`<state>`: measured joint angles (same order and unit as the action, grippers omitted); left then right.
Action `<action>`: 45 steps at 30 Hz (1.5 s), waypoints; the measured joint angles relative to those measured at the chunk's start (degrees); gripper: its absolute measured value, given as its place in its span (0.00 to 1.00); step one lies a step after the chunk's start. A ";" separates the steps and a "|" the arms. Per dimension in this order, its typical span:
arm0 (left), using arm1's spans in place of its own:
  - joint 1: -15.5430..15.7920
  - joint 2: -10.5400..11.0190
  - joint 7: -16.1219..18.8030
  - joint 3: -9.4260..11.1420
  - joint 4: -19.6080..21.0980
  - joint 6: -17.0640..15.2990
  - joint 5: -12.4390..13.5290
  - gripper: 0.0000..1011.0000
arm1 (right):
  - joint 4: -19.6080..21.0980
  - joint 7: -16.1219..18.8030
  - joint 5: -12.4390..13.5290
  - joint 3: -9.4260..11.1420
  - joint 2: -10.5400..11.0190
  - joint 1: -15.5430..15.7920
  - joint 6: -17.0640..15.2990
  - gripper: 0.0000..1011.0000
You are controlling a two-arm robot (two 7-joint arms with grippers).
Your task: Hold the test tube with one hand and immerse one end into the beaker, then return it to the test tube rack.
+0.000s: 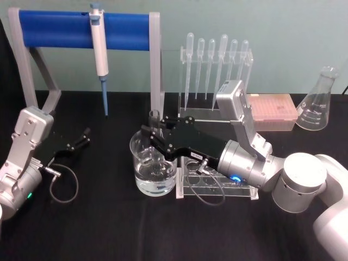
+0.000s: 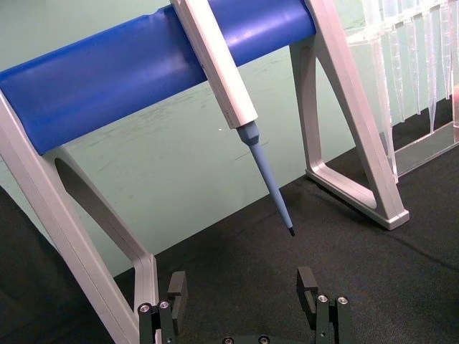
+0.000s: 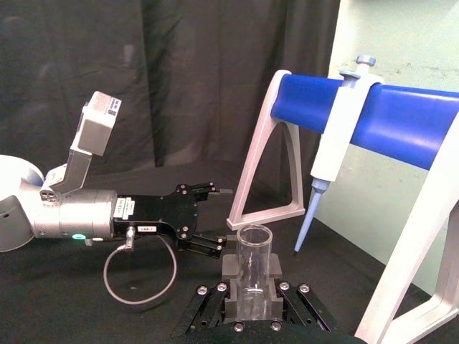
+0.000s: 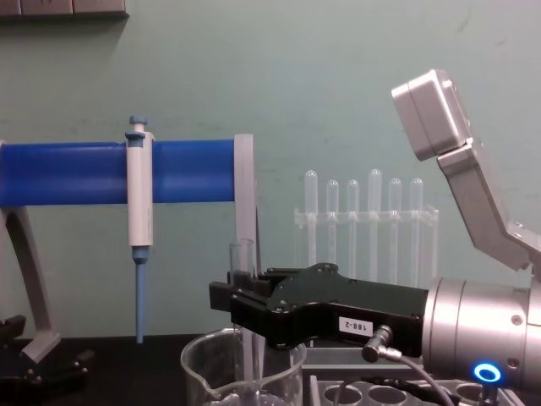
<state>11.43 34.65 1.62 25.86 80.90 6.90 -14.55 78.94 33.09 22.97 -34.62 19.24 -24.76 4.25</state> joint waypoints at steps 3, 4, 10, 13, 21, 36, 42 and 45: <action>0.00 0.00 0.00 0.00 0.00 0.00 0.00 0.99 | 0.00 0.00 0.00 0.00 0.00 0.00 0.00 0.22; 0.00 0.00 0.00 0.00 0.00 0.00 0.00 0.99 | 0.00 0.00 0.00 0.00 0.00 0.00 0.00 0.22; 0.00 0.00 0.00 0.00 0.00 0.00 0.00 0.99 | 0.00 0.00 0.00 0.00 0.00 0.00 0.00 0.22; 0.00 0.00 0.00 0.00 0.00 0.00 0.00 0.99 | 0.00 0.00 0.00 0.00 0.00 0.00 0.00 0.22; 0.00 0.00 0.00 0.00 0.00 0.00 0.00 0.99 | 0.00 0.00 0.00 0.00 0.00 0.00 0.00 0.22; 0.00 0.00 0.00 0.00 0.00 0.00 0.00 0.99 | 0.00 0.00 0.00 0.00 0.00 0.00 0.00 0.22; 0.00 0.00 0.00 0.00 0.00 0.00 0.00 0.99 | 0.00 0.00 0.00 0.00 0.00 0.00 0.00 0.22; 0.00 0.00 0.00 0.00 0.00 0.01 0.00 0.99 | 0.00 0.00 0.00 0.00 0.00 0.00 0.00 0.22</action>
<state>11.43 34.64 1.62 25.86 80.90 6.91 -14.55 78.94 33.08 22.98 -34.62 19.23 -24.76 4.25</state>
